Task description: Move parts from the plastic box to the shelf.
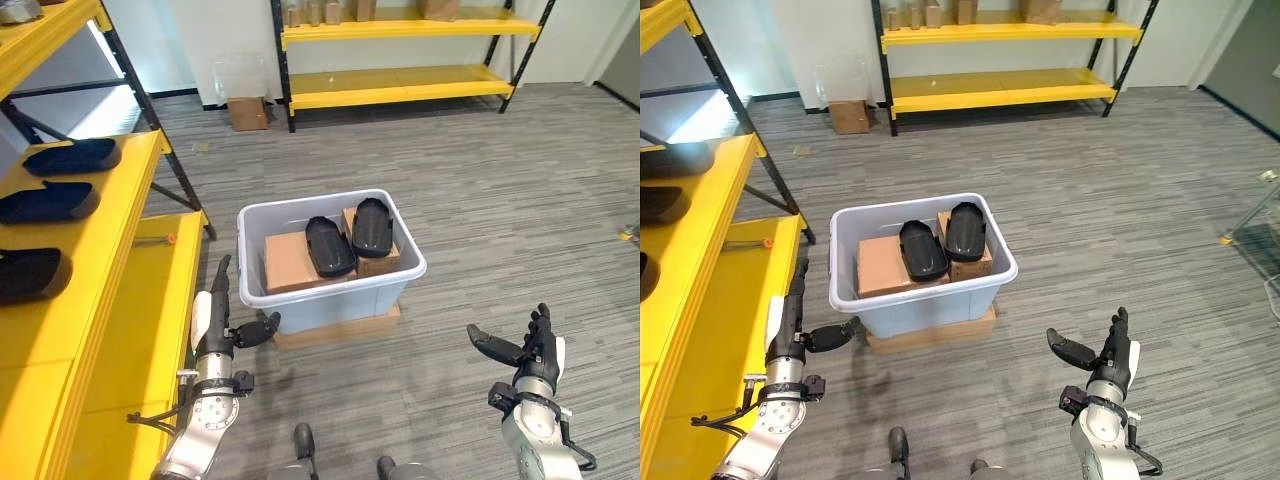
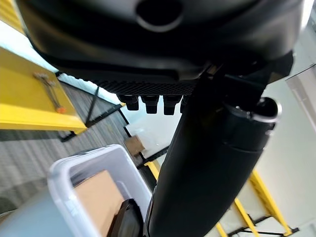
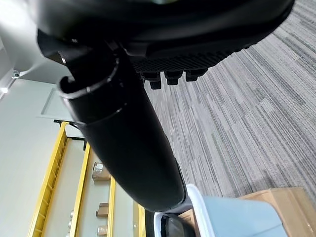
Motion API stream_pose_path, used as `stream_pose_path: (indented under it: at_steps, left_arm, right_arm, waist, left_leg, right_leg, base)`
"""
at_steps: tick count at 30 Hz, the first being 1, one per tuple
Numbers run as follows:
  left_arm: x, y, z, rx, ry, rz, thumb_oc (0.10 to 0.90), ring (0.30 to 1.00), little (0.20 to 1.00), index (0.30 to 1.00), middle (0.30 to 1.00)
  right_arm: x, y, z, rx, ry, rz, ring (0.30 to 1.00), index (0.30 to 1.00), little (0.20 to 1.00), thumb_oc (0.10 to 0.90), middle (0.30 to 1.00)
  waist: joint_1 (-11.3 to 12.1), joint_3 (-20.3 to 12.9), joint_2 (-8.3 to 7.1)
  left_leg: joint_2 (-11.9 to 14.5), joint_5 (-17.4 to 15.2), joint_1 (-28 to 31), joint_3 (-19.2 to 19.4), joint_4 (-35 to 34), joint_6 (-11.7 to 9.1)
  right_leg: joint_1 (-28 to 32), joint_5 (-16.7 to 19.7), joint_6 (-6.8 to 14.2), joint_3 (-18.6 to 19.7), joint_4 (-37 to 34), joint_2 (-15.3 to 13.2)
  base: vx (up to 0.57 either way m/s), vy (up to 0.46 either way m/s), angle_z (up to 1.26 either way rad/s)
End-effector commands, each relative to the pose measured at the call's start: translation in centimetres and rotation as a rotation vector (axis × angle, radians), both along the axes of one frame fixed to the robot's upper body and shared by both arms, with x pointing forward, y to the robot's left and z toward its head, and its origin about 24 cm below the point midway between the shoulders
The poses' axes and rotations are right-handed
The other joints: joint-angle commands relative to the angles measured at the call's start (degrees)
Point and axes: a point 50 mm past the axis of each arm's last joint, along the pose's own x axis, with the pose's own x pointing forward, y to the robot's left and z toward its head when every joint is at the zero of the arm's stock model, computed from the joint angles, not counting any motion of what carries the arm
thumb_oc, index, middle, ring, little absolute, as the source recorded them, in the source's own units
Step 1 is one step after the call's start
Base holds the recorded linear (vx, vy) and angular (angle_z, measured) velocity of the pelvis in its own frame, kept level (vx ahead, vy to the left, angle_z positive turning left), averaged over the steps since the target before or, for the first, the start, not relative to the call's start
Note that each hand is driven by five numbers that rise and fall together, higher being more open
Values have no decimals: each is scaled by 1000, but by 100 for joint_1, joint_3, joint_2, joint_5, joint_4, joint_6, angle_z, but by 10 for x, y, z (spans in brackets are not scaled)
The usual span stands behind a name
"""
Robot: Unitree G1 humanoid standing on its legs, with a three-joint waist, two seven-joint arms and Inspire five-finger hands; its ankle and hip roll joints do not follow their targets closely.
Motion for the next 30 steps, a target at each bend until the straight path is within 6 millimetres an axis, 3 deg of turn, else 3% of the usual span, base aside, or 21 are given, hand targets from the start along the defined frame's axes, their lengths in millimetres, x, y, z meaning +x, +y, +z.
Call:
stream_pose_path:
  at_steps: [1,3,4,7,12,13,14,16,20,22,25,27,30]
  left_arm:
    - [20,4,56,83,-257,-38,900,1000,1000,1000,1000]
    - [20,5,56,83,-256,-38,900,1000,1000,1000,1000]
    - [6,19,53,135,-241,0,900,1000,1000,1000,1000]
    - [2,25,55,150,-244,-3,900,1000,1000,1000,1000]
    - [-3,30,58,158,-254,-5,900,1000,1000,1000,1000]
    - [-5,35,56,142,-238,5,900,1000,1000,1000,1000]
    - [-3,36,56,132,-231,10,900,1000,1000,1000,1000]
    - [0,36,53,114,-213,30,900,1000,1000,1000,1000]
    - [-3,33,41,120,-178,52,900,1000,1000,1000,1000]
    - [-8,36,38,138,-172,62,900,1000,1000,1000,1000]
    - [-11,40,41,178,-167,43,900,1000,1000,1000,1000]
    - [-12,42,42,202,-159,18,900,1000,1000,1000,1000]
    - [-17,46,41,198,-146,17,900,1000,1000,1000,1000]
  right_arm:
    - [27,3,40,-2,-215,27,1000,1000,1000,900,1000]
    - [27,3,40,-2,-214,27,1000,1000,1000,900,1000]
    - [31,9,40,-1,-210,57,1000,1000,1000,900,1000]
    - [33,11,40,-4,-213,53,1000,1000,1000,900,1000]
    - [39,13,37,-18,-200,84,1000,1000,1000,900,1000]
    - [36,7,36,-16,-203,64,1000,1000,1000,900,1000]
    - [34,3,34,-15,-198,62,1000,1000,1000,900,1000]
    - [32,1,27,-27,-160,85,1000,1000,1000,900,1000]
    - [34,2,14,20,-105,70,1000,1000,1000,900,1000]
    - [34,0,14,-13,-104,69,1000,1000,1000,900,1000]
    - [30,-1,16,-36,-109,43,1000,1000,1000,900,1000]
    - [23,-8,15,-39,-101,6,1000,1000,1000,900,1000]
    - [20,-14,16,-59,-104,-30,1000,1000,1000,900,1000]
  waist:
    - [48,-298,-164]
    - [46,-304,-166]
    - [237,-361,-199]
    - [355,-382,-249]
    - [599,-271,-213]
    - [527,-210,-250]
    - [456,-174,-290]
    - [375,-110,-356]
    - [399,-41,-280]
    - [500,-65,-334]
    - [511,-121,-441]
    - [517,-201,-494]
    - [570,-268,-530]
  left_leg:
    - [0,-650,5,-191,-27,-108]
    - [-1,-651,1,-191,-27,-107]
    - [-106,-801,106,-111,-27,88]
    - [-153,-837,79,-50,-27,222]
    - [-123,-1037,309,264,-27,400]
    - [-130,-1127,467,184,-27,401]
    - [-133,-1202,580,85,-27,375]
    - [-47,-1332,821,-3,-27,270]
    - [253,-1435,1170,104,-27,83]
    - [357,-1463,1238,173,-27,4]
    - [388,-1545,1280,114,-27,-16]
    - [441,-1576,1289,93,-27,-76]
    - [508,-1624,1347,39,-22,-184]
  right_leg:
    - [303,551,-99,-631,-604,485]
    - [299,548,-97,-631,-601,484]
    - [102,491,86,-910,-227,274]
    - [-50,616,215,-1148,391,197]
    - [-904,1239,512,-2035,2556,-85]
    - [-1165,1271,491,-1978,2217,11]
    - [-1204,1332,458,-1937,1550,-73]
    - [-1307,1780,542,-1847,142,-502]
    - [-1423,2172,768,-1897,-1054,-881]
    - [-1353,2231,845,-2037,-1125,-1026]
    - [-1216,2398,906,-1952,-1123,-1133]
    - [-1019,2166,919,-1963,-1126,-1133]
    - [-778,2237,944,-2071,-1126,-1185]
  base:
    - [148,96,-20]
    - [179,199,18]
    - [300,391,25]
    - [135,268,-27]
    - [64,201,-51]
    - [192,-11,-46]
    - [195,-169,-23]
    - [209,-216,38]
    - [196,-199,60]
    - [204,-272,4]
    - [179,-295,3]
    - [212,-351,45]
    - [237,-378,43]
